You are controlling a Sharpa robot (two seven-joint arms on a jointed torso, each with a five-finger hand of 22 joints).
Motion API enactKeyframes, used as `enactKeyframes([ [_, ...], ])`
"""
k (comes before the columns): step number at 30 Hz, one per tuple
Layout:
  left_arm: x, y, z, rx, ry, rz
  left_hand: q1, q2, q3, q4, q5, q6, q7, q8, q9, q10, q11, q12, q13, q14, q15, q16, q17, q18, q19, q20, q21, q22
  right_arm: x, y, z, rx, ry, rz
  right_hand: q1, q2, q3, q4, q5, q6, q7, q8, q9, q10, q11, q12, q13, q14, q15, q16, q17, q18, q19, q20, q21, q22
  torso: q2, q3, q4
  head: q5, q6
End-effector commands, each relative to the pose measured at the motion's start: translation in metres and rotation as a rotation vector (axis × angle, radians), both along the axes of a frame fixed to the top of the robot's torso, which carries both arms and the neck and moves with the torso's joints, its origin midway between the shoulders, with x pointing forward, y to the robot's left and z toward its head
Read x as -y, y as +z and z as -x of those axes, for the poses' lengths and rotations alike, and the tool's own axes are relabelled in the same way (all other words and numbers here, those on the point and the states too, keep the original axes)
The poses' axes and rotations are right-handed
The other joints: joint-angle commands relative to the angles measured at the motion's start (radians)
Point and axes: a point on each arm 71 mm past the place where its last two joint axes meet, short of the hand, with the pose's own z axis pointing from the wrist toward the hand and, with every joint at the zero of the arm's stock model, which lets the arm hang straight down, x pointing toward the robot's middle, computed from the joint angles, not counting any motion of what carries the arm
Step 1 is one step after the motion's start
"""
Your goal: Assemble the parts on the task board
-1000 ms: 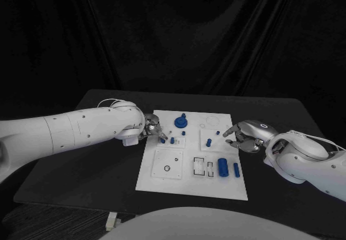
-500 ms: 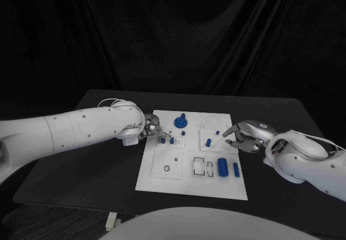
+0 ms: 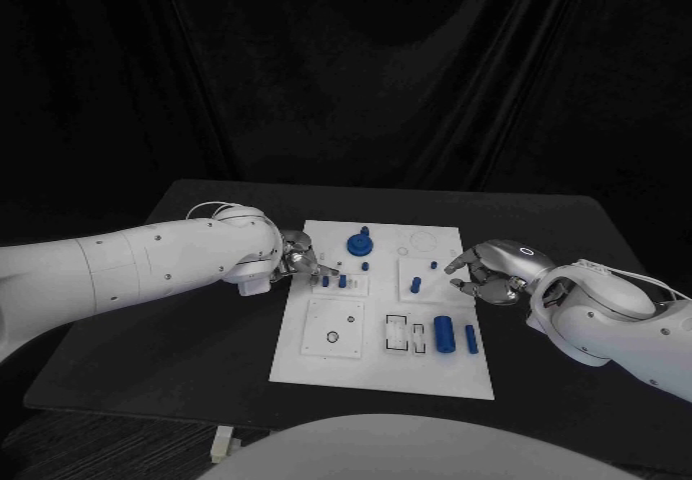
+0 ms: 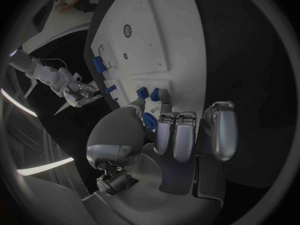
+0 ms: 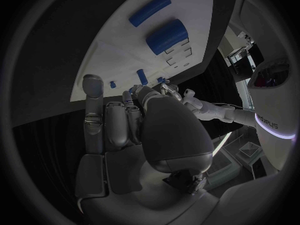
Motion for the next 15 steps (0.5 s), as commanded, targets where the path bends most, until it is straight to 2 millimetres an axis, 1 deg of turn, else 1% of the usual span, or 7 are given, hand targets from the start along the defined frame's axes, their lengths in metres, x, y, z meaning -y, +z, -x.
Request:
enactKeyframes([
  [1, -0.003, 0.014, -0.006, 0.111, 0.033, 0.065, 0.003, -0.013, -0.044, 0.025, -0.007, -0.014, -0.005, 0.037, 0.044, 0.100, -0.013, 0.006, 0.259, 0.104, -0.012, 0.003, 0.263, 0.008, 0.010, 0.000, 0.007, 0.203, 0.001, 0.000, 0.001, 0.003, -0.016, 0.000, -0.006, -0.008, 0.008, 0.000, 0.004, 0.009, 0.000, -0.003, -0.001, -0.006, 0.000, -0.006, 0.025, 0.036, 0.007, -0.004, -0.001, 0.011, -0.007, 0.003, -0.004, 0.055, 0.000, -0.0004, 0.0000, -0.005, 0.000],
  [4, -0.006, 0.033, -0.013, 0.194, 0.037, 0.109, -0.002, -0.014, -0.070, 0.030, -0.007, -0.023, -0.005, 0.046, 0.055, 0.102, -0.013, 0.008, 0.261, 0.104, -0.013, 0.003, 0.263, 0.007, 0.013, -0.002, 0.011, 0.205, 0.003, 0.000, 0.001, 0.006, -0.019, -0.001, -0.006, -0.008, 0.009, 0.000, 0.004, 0.009, 0.000, -0.003, -0.001, -0.010, 0.000, -0.009, 0.021, 0.036, 0.007, -0.006, -0.003, 0.011, -0.007, 0.003, -0.007, 0.055, 0.000, -0.0011, -0.0001, -0.008, 0.000],
  [7, -0.006, 0.056, -0.021, 0.328, 0.025, 0.190, -0.002, -0.015, -0.084, 0.030, -0.007, -0.034, -0.004, 0.045, 0.056, 0.104, -0.013, 0.010, 0.263, 0.104, -0.013, 0.003, 0.263, 0.006, 0.015, -0.002, 0.014, 0.206, 0.004, 0.001, 0.002, 0.009, -0.021, -0.003, -0.006, -0.008, 0.009, 0.000, 0.004, 0.009, 0.000, -0.003, -0.001, -0.010, 0.000, -0.009, 0.021, 0.036, 0.007, -0.006, -0.003, 0.011, -0.007, 0.003, -0.008, 0.055, 0.000, -0.0013, 0.0006, -0.017, 0.000],
  [10, -0.003, 0.078, -0.028, 0.473, -0.017, 0.284, 0.028, -0.010, -0.098, 0.024, 0.001, -0.039, -0.005, 0.049, 0.056, 0.105, -0.013, 0.010, 0.263, 0.104, -0.013, 0.003, 0.263, 0.003, 0.023, -0.002, 0.028, 0.210, 0.004, 0.001, 0.002, 0.008, -0.022, -0.002, -0.007, -0.009, 0.009, 0.000, 0.005, 0.009, 0.000, -0.003, -0.001, -0.012, 0.000, -0.012, 0.018, 0.036, 0.007, -0.006, -0.003, 0.011, -0.007, 0.004, -0.007, 0.055, 0.000, -0.0014, 0.0009, -0.021, 0.000],
  [11, 0.000, 0.088, -0.031, 0.541, -0.052, 0.331, 0.061, -0.010, -0.110, 0.021, 0.024, -0.027, -0.009, 0.062, 0.058, 0.105, -0.016, 0.010, 0.263, 0.104, -0.015, 0.003, 0.263, -0.004, 0.040, -0.003, 0.057, 0.219, 0.004, 0.001, 0.002, 0.007, -0.022, -0.002, -0.007, -0.009, 0.009, 0.000, 0.005, 0.009, 0.000, -0.003, -0.001, -0.013, 0.000, -0.013, 0.017, 0.036, 0.007, -0.006, -0.003, 0.011, -0.007, 0.004, -0.007, 0.055, 0.000, -0.0011, 0.0002, -0.021, 0.000],
  [14, 0.008, 0.103, -0.033, 0.642, -0.149, 0.418, 0.093, -0.008, -0.129, 0.025, 0.040, -0.022, -0.012, 0.071, 0.057, 0.105, -0.019, 0.010, 0.263, 0.104, -0.017, 0.003, 0.263, -0.009, 0.050, -0.006, 0.077, 0.226, 0.003, 0.001, 0.002, 0.005, -0.020, -0.001, -0.007, -0.009, 0.010, 0.000, 0.005, 0.009, 0.000, -0.003, -0.001, -0.021, 0.000, -0.023, 0.005, 0.035, 0.007, -0.007, -0.004, 0.011, -0.007, 0.004, -0.008, 0.055, 0.002, -0.0006, -0.0036, -0.019, 0.000],
  [15, 0.011, 0.105, -0.033, 0.660, -0.188, 0.437, 0.109, -0.005, -0.134, 0.025, 0.045, -0.023, -0.013, 0.073, 0.056, 0.105, -0.019, 0.010, 0.263, 0.104, -0.016, 0.003, 0.263, -0.008, 0.049, -0.006, 0.076, 0.225, 0.003, 0.001, 0.002, 0.005, -0.019, -0.002, -0.007, -0.009, 0.010, 0.000, 0.005, 0.009, 0.000, -0.003, -0.001, -0.021, 0.000, -0.023, 0.005, 0.035, 0.007, -0.007, -0.004, 0.011, -0.007, 0.004, -0.008, 0.055, 0.002, -0.0007, -0.0030, -0.020, 0.000],
])
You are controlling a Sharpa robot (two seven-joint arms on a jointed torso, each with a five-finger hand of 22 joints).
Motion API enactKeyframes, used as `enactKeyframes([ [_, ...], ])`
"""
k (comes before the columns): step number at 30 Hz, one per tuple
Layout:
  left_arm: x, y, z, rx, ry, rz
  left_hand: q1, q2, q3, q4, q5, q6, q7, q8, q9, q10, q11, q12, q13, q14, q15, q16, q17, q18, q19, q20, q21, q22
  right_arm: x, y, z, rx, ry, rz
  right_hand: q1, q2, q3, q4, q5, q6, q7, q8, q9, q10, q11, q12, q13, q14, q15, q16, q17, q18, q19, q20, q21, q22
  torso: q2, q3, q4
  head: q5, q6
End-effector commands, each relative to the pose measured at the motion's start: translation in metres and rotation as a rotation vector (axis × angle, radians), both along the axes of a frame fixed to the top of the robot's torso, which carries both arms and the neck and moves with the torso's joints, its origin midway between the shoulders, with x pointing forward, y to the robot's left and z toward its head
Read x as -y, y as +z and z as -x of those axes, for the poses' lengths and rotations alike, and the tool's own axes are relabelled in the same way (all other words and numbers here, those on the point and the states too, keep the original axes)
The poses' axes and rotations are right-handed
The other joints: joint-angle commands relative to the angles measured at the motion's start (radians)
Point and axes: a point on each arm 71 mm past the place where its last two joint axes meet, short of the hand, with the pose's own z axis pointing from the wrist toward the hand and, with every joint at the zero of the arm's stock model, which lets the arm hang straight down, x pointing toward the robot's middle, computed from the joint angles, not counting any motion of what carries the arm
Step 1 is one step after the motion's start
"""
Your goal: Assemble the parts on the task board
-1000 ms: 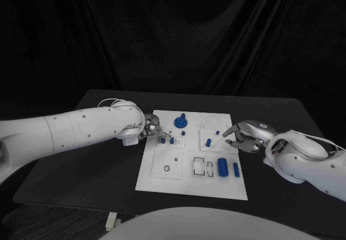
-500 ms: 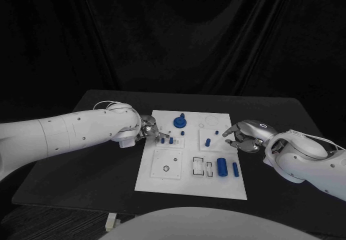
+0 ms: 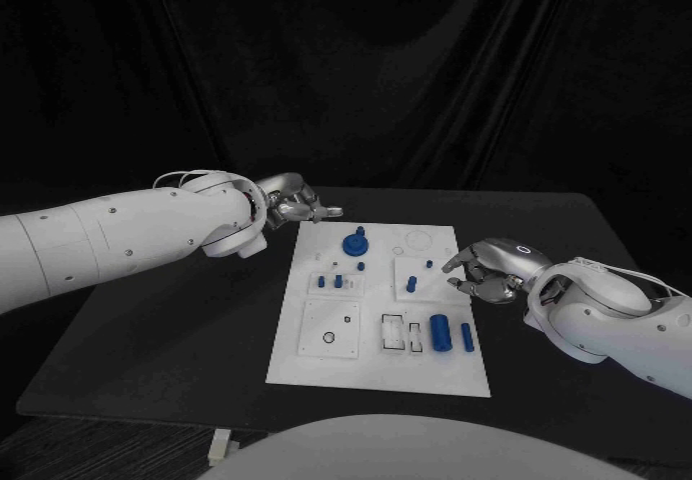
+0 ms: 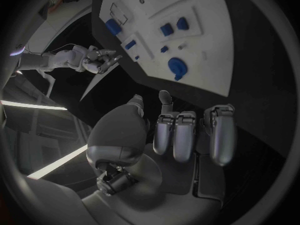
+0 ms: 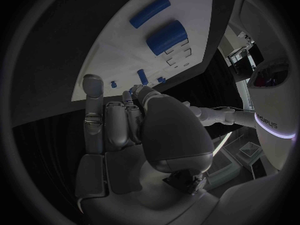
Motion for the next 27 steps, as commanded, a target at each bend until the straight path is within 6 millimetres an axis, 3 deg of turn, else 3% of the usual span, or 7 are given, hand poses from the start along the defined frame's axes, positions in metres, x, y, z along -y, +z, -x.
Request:
enactKeyframes([
  [1, 0.020, 0.025, -0.001, 0.276, -0.224, 0.160, 0.073, 0.003, -0.003, -0.019, 0.042, -0.005, 0.000, 0.003, 0.019, 0.102, -0.007, 0.007, 0.263, 0.104, -0.009, 0.003, 0.263, -0.006, 0.032, -0.002, -0.004, 0.222, 0.000, 0.000, 0.000, 0.005, -0.014, -0.001, -0.003, -0.005, 0.004, 0.000, 0.005, 0.009, 0.000, -0.003, -0.001, -0.003, 0.000, -0.003, 0.005, 0.033, 0.005, -0.003, -0.001, 0.011, -0.004, 0.000, -0.004, 0.055, 0.002, -0.0002, -0.0029, 0.000, 0.000],
  [4, 0.030, 0.023, 0.001, 0.316, -0.362, 0.122, 0.333, 0.048, 0.099, -0.122, 0.155, -0.037, 0.006, -0.095, -0.062, 0.102, 0.000, 0.007, 0.263, 0.104, -0.003, 0.003, 0.263, 0.000, 0.006, 0.002, -0.030, 0.214, 0.001, 0.000, 0.001, 0.006, -0.011, -0.002, -0.003, -0.005, 0.004, 0.000, 0.005, 0.009, 0.000, -0.003, -0.001, -0.003, 0.000, -0.003, 0.005, 0.033, 0.005, -0.003, -0.001, 0.011, -0.004, 0.000, -0.004, 0.055, 0.006, -0.0006, -0.0030, -0.003, 0.000],
  [9, 0.043, 0.000, 0.010, 0.350, -0.573, -0.017, 0.449, -0.022, 0.236, -0.130, 0.028, 0.026, 0.041, -0.326, -0.368, -0.070, 0.036, -0.153, 0.149, 0.013, 0.032, -0.075, 0.172, 0.013, -0.062, 0.037, -0.093, 0.193, 0.000, 0.000, 0.002, 0.006, -0.006, -0.005, -0.004, -0.004, 0.007, -0.001, 0.007, 0.011, 0.000, -0.002, -0.001, 0.007, 0.000, 0.006, 0.017, 0.037, 0.005, 0.007, 0.009, 0.009, 0.001, 0.000, 0.013, 0.058, 0.006, 0.0008, -0.0039, -0.004, 0.000],
  [11, 0.048, -0.012, 0.013, 0.361, -0.636, -0.058, 0.444, -0.038, 0.252, -0.093, -0.015, -0.008, 0.050, -0.393, -0.444, -0.618, 0.050, -0.772, -0.259, -0.015, 0.047, -0.103, 0.145, 0.016, -0.078, 0.041, -0.108, 0.188, 0.000, 0.001, 0.002, 0.007, -0.001, -0.008, -0.004, -0.004, 0.008, -0.002, 0.008, 0.013, -0.001, -0.001, -0.001, 0.008, 0.000, 0.007, 0.018, 0.037, 0.004, 0.006, 0.009, 0.009, 0.002, 0.000, 0.013, 0.059, 0.007, 0.0003, -0.0042, -0.005, 0.000],
  [12, 0.051, -0.017, 0.014, 0.365, -0.657, -0.070, 0.462, -0.065, 0.272, -0.074, -0.017, 0.019, 0.053, -0.428, -0.518, -0.581, 0.071, -0.945, -0.420, -0.050, 0.055, -0.142, 0.106, 0.021, -0.088, 0.043, -0.117, 0.185, 0.000, 0.001, 0.003, 0.009, 0.000, -0.010, -0.004, -0.004, 0.008, -0.002, 0.008, 0.013, -0.001, -0.001, -0.001, 0.008, 0.000, 0.007, 0.018, 0.037, 0.004, 0.006, 0.009, 0.009, 0.002, 0.000, 0.013, 0.059, 0.007, -0.0002, -0.0037, -0.005, 0.000],
  [19, 0.061, -0.041, 0.016, 0.407, -0.702, -0.151, 0.507, -0.122, 0.331, -0.076, 0.013, -0.007, 0.053, -0.446, -0.723, -0.584, 0.066, -1.229, -0.713, -0.035, 0.046, -0.157, 0.084, 0.009, -0.040, 0.049, -0.061, 0.202, 0.000, 0.001, 0.004, 0.011, 0.005, -0.014, -0.004, -0.004, 0.010, -0.003, 0.010, 0.013, -0.001, -0.001, -0.001, 0.009, 0.000, 0.007, 0.018, 0.038, 0.004, 0.007, 0.009, 0.010, 0.003, -0.001, 0.012, 0.059, 0.011, -0.0032, -0.0021, -0.007, 0.000],
  [27, 0.067, -0.049, 0.010, 0.425, -0.664, -0.205, 0.510, -0.151, 0.359, -0.101, 0.075, -0.027, 0.053, -0.446, -0.823, -0.575, 0.070, -1.295, -0.807, -0.038, 0.043, -0.174, 0.062, 0.005, -0.024, 0.048, -0.043, 0.207, -0.001, 0.001, 0.004, 0.008, 0.009, -0.014, -0.005, -0.005, 0.010, -0.003, 0.012, 0.014, 0.000, -0.001, -0.001, 0.009, 0.000, 0.007, 0.017, 0.038, 0.004, 0.005, 0.007, 0.010, 0.003, -0.001, 0.009, 0.058, 0.011, -0.0058, -0.0016, -0.003, 0.000],
])
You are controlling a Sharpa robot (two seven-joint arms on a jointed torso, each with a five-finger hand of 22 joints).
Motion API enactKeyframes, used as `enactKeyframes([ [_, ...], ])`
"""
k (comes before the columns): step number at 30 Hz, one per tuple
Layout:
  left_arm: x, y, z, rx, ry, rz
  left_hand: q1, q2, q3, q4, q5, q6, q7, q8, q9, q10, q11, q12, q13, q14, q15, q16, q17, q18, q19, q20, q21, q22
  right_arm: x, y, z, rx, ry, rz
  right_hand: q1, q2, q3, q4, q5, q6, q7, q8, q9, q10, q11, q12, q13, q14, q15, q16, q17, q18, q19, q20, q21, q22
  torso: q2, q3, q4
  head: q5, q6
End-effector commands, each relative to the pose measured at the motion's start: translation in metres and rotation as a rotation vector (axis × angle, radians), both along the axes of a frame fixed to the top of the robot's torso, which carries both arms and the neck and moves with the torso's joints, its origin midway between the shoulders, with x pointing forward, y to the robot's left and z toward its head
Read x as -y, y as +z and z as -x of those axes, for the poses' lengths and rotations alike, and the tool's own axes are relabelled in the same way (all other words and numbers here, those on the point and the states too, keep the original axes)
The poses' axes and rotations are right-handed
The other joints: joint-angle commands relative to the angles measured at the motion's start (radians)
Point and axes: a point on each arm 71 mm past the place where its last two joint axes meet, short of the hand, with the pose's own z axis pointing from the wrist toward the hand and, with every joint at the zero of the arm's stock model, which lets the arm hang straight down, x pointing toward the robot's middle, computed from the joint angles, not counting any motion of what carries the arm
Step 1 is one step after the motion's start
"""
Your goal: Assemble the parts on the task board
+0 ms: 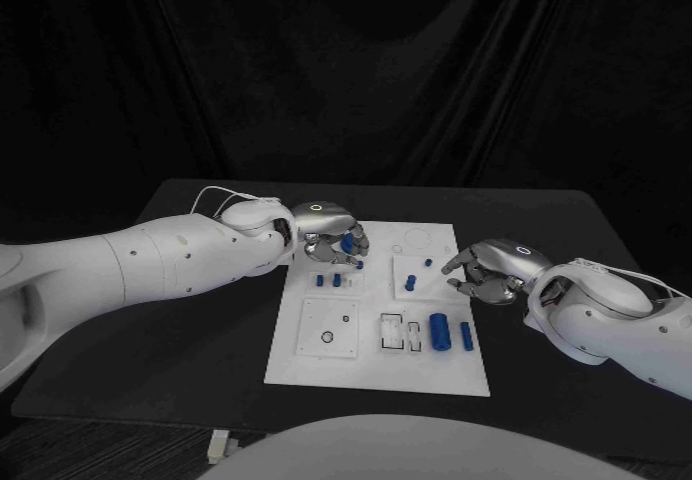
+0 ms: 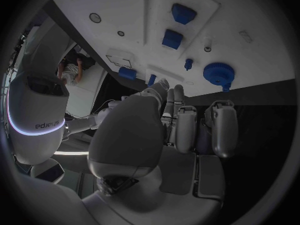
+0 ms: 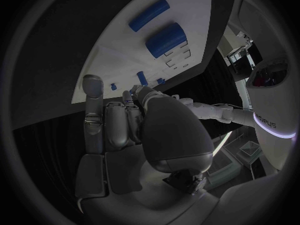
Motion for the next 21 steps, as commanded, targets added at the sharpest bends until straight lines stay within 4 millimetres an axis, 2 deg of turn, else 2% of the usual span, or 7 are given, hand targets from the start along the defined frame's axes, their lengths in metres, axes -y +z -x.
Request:
enactKeyframes([
  [1, 0.002, -0.001, -0.002, 0.063, -0.002, -0.032, 0.007, -0.036, 0.035, -0.015, 0.049, -0.018, 0.000, -0.012, -0.117, -0.017, 0.006, -0.140, -0.152, -0.005, -0.004, -0.019, 0.062, 0.005, 0.023, 0.000, 0.024, 0.207, -0.001, 0.000, 0.001, 0.009, 0.002, -0.007, -0.005, -0.005, 0.008, 0.000, 0.004, 0.007, 0.000, -0.001, -0.001, 0.009, 0.000, 0.004, 0.020, 0.038, 0.004, 0.000, -0.002, 0.010, 0.003, -0.001, -0.001, 0.058, 0.000, -0.0015, 0.0001, 0.000, 0.000],
  [5, 0.004, -0.004, -0.002, 0.086, 0.003, -0.073, -0.003, -0.045, 0.049, -0.027, 0.072, -0.027, -0.018, -0.012, -0.153, -0.028, 0.014, -0.169, -0.189, -0.012, 0.001, -0.031, 0.046, 0.005, 0.023, 0.003, 0.023, 0.207, -0.001, 0.000, 0.001, 0.008, 0.002, -0.007, -0.005, -0.005, 0.008, 0.000, 0.004, 0.007, 0.000, -0.001, -0.001, 0.009, 0.000, 0.004, 0.020, 0.038, 0.004, 0.000, -0.002, 0.010, 0.003, -0.001, -0.001, 0.058, -0.001, -0.0004, 0.0009, -0.002, 0.000],
  [9, 0.007, -0.006, -0.003, 0.102, 0.007, -0.099, -0.006, -0.049, 0.058, -0.035, 0.075, -0.024, -0.019, -0.011, -0.170, -0.028, 0.004, -0.185, -0.210, -0.020, -0.004, -0.044, 0.031, 0.006, 0.020, 0.003, 0.020, 0.206, -0.001, 0.000, 0.001, 0.008, 0.001, -0.005, -0.005, -0.005, 0.008, 0.000, 0.004, 0.007, 0.000, -0.001, -0.001, 0.009, 0.000, 0.004, 0.020, 0.038, 0.004, 0.000, -0.002, 0.010, 0.003, -0.001, -0.001, 0.058, -0.001, 0.0011, -0.0025, -0.004, 0.000],
  [11, 0.008, -0.007, -0.004, 0.104, 0.010, -0.105, -0.007, -0.051, 0.060, -0.038, 0.077, -0.021, -0.017, -0.010, -0.175, -0.028, 0.003, -0.189, -0.216, -0.022, -0.005, -0.047, 0.026, 0.007, 0.019, 0.002, 0.019, 0.205, 0.000, 0.000, 0.000, 0.007, 0.000, -0.004, -0.005, -0.005, 0.008, -0.001, 0.005, 0.007, 0.000, -0.001, -0.001, 0.008, 0.000, 0.002, 0.018, 0.038, 0.004, -0.002, -0.004, 0.010, 0.003, -0.001, -0.004, 0.058, -0.001, 0.0018, -0.0021, -0.005, 0.000],
  [15, 0.009, -0.009, -0.007, 0.104, 0.022, -0.119, -0.007, -0.054, 0.063, -0.043, 0.077, -0.021, -0.017, -0.011, -0.181, -0.030, 0.002, -0.194, -0.222, -0.024, -0.005, -0.051, 0.022, 0.007, 0.016, 0.001, 0.015, 0.204, 0.000, -0.001, 0.000, 0.006, -0.002, -0.003, -0.006, -0.005, 0.008, -0.001, 0.005, 0.007, 0.000, -0.001, -0.001, 0.007, 0.000, 0.001, 0.017, 0.037, 0.004, -0.003, -0.005, 0.010, 0.003, -0.001, -0.005, 0.058, -0.001, 0.0019, 0.0000, -0.005, 0.000],
  [21, 0.012, -0.014, -0.010, 0.086, 0.041, -0.146, -0.018, -0.059, 0.063, -0.045, 0.072, -0.028, -0.015, -0.013, -0.193, -0.029, 0.005, -0.200, -0.231, -0.029, -0.004, -0.056, 0.016, 0.008, 0.013, 0.001, 0.011, 0.203, 0.000, -0.001, 0.000, 0.007, -0.002, -0.003, -0.006, -0.006, 0.009, -0.001, 0.006, 0.006, 0.000, -0.002, -0.001, 0.005, 0.000, -0.001, 0.014, 0.037, 0.004, -0.005, -0.007, 0.011, 0.002, -0.001, -0.010, 0.057, -0.001, 0.0001, -0.0031, -0.002, 0.000],
])
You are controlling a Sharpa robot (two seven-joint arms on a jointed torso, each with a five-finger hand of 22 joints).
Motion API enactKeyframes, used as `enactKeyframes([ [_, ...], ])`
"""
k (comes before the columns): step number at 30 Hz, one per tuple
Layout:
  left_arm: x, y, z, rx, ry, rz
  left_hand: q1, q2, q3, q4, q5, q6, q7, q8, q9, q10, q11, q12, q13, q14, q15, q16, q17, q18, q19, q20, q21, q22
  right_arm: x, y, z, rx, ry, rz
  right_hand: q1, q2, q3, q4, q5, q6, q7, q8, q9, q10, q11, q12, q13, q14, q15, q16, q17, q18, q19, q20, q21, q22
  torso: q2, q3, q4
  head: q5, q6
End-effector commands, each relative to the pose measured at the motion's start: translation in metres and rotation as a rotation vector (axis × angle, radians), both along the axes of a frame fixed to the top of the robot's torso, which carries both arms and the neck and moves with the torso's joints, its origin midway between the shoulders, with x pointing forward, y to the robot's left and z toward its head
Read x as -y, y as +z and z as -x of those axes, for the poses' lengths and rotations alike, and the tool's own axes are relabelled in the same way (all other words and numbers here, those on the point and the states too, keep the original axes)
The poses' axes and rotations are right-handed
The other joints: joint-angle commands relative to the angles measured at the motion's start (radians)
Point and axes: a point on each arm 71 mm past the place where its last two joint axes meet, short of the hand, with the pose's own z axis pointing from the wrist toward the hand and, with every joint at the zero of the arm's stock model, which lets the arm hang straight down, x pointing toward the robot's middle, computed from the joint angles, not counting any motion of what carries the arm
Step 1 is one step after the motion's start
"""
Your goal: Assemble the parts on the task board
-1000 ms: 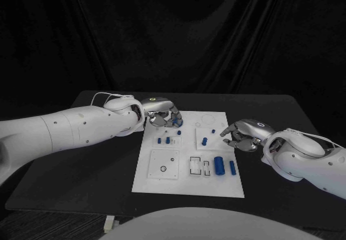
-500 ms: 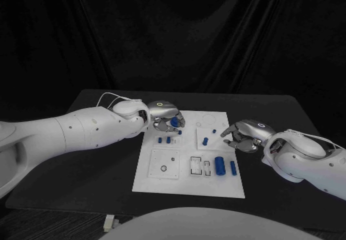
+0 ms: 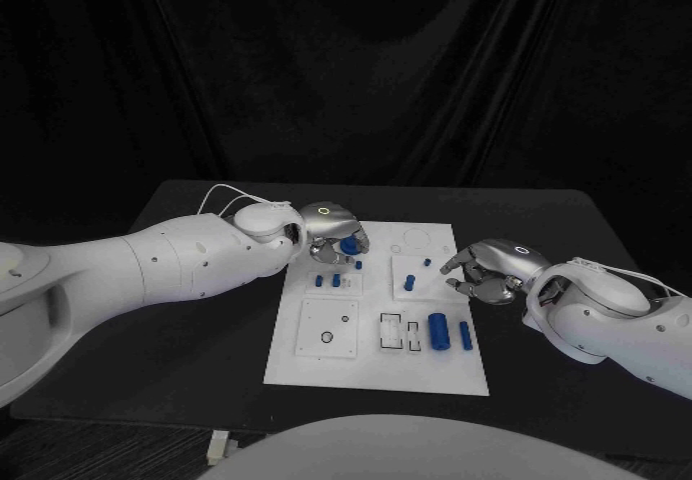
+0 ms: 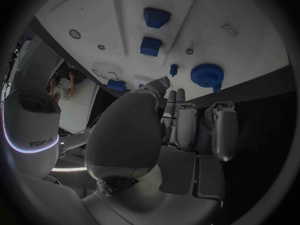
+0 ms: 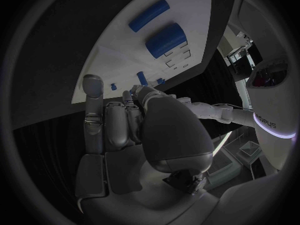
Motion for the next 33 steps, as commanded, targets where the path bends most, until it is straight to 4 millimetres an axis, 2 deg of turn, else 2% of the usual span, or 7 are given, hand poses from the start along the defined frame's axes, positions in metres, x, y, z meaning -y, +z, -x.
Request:
enactKeyframes([
  [1, 0.001, -0.004, -0.002, 0.001, 0.021, -0.033, -0.007, -0.005, 0.004, -0.002, -0.004, -0.010, -0.003, -0.005, -0.006, -0.003, 0.003, -0.004, -0.004, -0.009, 0.001, -0.005, 0.016, 0.008, -0.001, 0.001, -0.003, 0.203, 0.000, 0.000, 0.000, 0.007, -0.002, -0.004, -0.006, -0.006, 0.006, 0.002, 0.006, 0.006, 0.000, -0.002, -0.001, 0.004, 0.000, -0.002, 0.013, 0.036, 0.004, -0.006, -0.003, 0.012, 0.001, -0.001, -0.008, 0.056, 0.000, -0.0012, -0.0022, 0.002, 0.000],
  [9, 0.002, -0.010, -0.005, -0.011, 0.038, -0.050, -0.016, -0.001, 0.007, -0.002, -0.006, -0.009, 0.001, -0.003, -0.015, 0.006, 0.003, -0.005, -0.011, -0.010, 0.001, -0.007, 0.013, 0.008, 0.000, 0.001, -0.002, 0.203, -0.001, 0.000, 0.000, 0.006, -0.002, -0.003, -0.007, -0.007, 0.006, 0.002, 0.007, 0.006, 0.000, -0.002, -0.001, 0.003, 0.000, -0.004, 0.011, 0.036, 0.004, -0.008, -0.004, 0.012, 0.001, -0.001, -0.009, 0.056, 0.000, -0.0006, 0.0003, -0.001, 0.000],
  [13, 0.003, -0.013, -0.006, -0.019, 0.042, -0.058, -0.031, 0.004, 0.007, -0.005, -0.013, 0.029, 0.010, 0.010, -0.020, 0.031, 0.004, 0.000, -0.019, -0.010, 0.002, -0.007, 0.011, 0.008, 0.000, 0.002, -0.003, 0.203, -0.001, 0.000, 0.000, 0.007, -0.003, -0.003, -0.007, -0.007, 0.006, 0.002, 0.007, 0.006, 0.000, -0.002, -0.001, 0.003, 0.000, -0.004, 0.011, 0.036, 0.004, -0.008, -0.004, 0.012, 0.001, -0.001, -0.009, 0.056, 0.000, -0.0005, 0.0005, -0.001, 0.000],
  [33, 0.010, -0.019, -0.005, -0.036, 0.028, -0.062, -0.041, 0.013, 0.010, -0.010, -0.018, 0.039, 0.009, 0.006, -0.031, 0.066, -0.002, 0.011, -0.022, -0.011, 0.000, -0.010, 0.006, 0.008, -0.002, 0.003, -0.005, 0.202, -0.002, -0.001, -0.001, 0.008, -0.003, -0.003, -0.007, -0.007, 0.007, 0.001, 0.007, 0.006, 0.000, -0.002, -0.001, 0.003, 0.000, -0.005, 0.010, 0.035, 0.004, -0.010, -0.006, 0.012, 0.000, -0.001, -0.014, 0.055, 0.000, -0.0001, -0.0006, -0.002, 0.000],
])
